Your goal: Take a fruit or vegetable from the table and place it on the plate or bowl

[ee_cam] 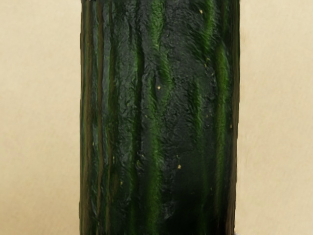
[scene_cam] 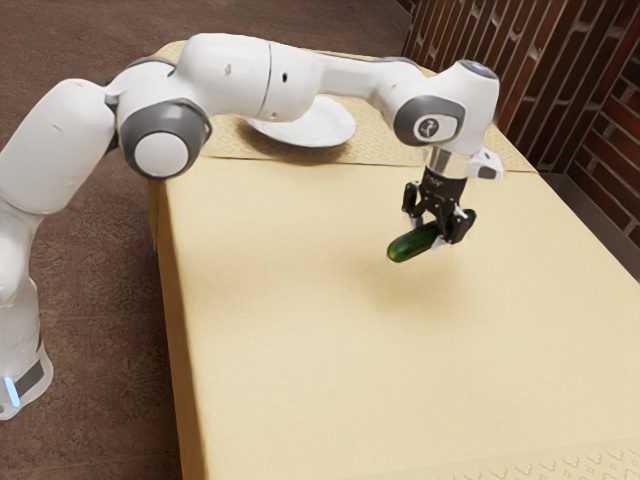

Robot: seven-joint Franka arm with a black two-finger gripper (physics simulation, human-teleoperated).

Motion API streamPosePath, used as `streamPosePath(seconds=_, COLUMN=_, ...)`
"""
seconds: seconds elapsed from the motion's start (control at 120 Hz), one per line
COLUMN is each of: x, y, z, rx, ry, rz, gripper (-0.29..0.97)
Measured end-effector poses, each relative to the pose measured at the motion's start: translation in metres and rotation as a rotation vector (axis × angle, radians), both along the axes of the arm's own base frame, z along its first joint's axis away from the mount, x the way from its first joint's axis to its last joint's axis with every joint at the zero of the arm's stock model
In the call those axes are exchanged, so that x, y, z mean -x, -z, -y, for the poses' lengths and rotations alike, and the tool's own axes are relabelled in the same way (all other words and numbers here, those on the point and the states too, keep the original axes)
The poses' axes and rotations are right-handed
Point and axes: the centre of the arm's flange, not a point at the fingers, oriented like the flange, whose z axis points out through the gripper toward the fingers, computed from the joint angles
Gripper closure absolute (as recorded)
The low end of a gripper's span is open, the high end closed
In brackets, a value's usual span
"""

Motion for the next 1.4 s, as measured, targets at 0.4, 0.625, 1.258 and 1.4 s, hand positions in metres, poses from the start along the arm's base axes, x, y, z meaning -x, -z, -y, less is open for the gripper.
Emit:
streamPosePath(seconds=0.4, x=0.009, y=-0.035, z=-0.072, rx=-0.059, ry=-0.115, rz=0.034, gripper=0.47)
streamPosePath(seconds=0.625, x=0.021, y=-0.053, z=-0.124, rx=-0.065, ry=-0.193, rz=0.05, gripper=0.45)
streamPosePath(seconds=1.258, x=0.086, y=-0.072, z=-0.311, rx=-0.085, ry=-0.483, rz=0.031, gripper=0.46)
streamPosePath(seconds=1.4, x=0.102, y=-0.066, z=-0.348, rx=-0.083, ry=-0.534, rz=0.018, gripper=0.45)
